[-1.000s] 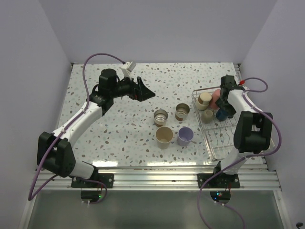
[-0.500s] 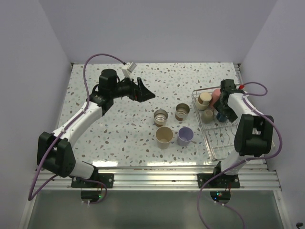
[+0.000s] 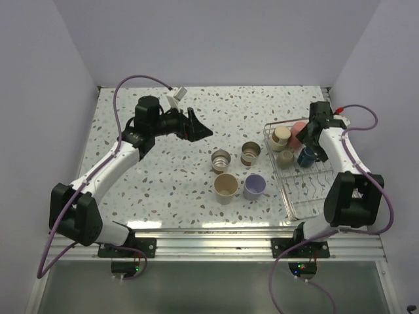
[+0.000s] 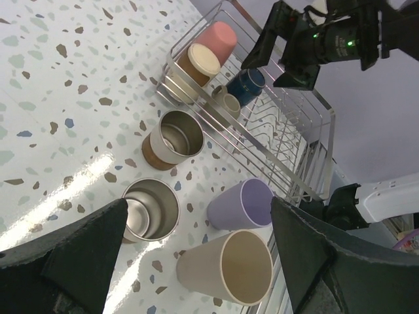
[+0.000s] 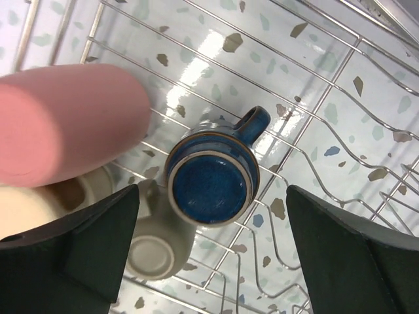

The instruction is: Load the cups into the dish rack

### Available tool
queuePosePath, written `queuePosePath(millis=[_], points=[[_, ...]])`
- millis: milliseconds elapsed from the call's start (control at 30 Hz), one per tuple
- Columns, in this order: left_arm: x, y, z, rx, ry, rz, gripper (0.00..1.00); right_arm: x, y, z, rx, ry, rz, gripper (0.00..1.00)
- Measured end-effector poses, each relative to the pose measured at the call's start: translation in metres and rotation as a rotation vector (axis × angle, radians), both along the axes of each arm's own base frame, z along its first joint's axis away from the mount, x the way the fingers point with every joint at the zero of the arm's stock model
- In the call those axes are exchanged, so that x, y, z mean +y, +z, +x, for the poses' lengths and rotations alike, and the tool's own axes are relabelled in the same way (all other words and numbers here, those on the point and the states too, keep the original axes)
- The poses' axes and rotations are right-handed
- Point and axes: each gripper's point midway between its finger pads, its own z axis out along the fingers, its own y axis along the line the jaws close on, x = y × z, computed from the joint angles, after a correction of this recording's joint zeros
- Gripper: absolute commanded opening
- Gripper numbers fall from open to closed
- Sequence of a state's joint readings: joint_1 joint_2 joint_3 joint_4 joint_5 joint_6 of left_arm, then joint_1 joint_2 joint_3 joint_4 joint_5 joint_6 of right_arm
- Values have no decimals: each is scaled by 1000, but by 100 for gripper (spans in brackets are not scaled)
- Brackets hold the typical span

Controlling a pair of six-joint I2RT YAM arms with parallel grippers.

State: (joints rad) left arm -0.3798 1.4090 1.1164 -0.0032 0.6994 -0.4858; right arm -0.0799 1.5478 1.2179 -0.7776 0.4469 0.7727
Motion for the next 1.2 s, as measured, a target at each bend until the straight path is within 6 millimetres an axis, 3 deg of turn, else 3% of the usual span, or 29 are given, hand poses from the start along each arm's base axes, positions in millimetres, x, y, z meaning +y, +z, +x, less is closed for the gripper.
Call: queuePosePath(millis=[133, 267, 433, 567, 700, 833, 967, 1000, 1033, 1067, 1100, 1200], points=[[4, -10, 2, 23, 29, 32, 90, 2, 33, 8, -64, 14, 8, 98], [3, -35, 9, 69, 75, 133, 88, 5, 83, 19, -175, 23, 15, 98], [-10, -87, 28, 167, 155, 359, 84, 16, 140, 20, -316, 62, 58, 98], [-12, -139, 32, 267, 188, 515, 82, 29, 165, -2, -378, 100, 102, 98], [-7, -180, 25, 351, 209, 656, 79, 40, 173, -36, -409, 130, 136, 98], [-9, -199, 20, 379, 213, 730, 72, 47, 167, -65, -390, 149, 161, 98], [-13, -208, 15, 394, 210, 753, 51, 52, 159, -77, -356, 165, 181, 98], [-15, -210, 13, 401, 211, 752, 31, 53, 158, -79, -349, 168, 186, 98], [-16, -211, 13, 409, 215, 748, 23, 55, 157, -79, -345, 174, 193, 98], [-17, -211, 12, 410, 214, 747, 4, 56, 156, -80, -342, 178, 196, 98], [-18, -211, 12, 413, 218, 745, 0, 56, 156, -80, -339, 182, 198, 98], [-21, -205, 19, 401, 226, 740, 0, 61, 156, -80, -335, 197, 218, 98]])
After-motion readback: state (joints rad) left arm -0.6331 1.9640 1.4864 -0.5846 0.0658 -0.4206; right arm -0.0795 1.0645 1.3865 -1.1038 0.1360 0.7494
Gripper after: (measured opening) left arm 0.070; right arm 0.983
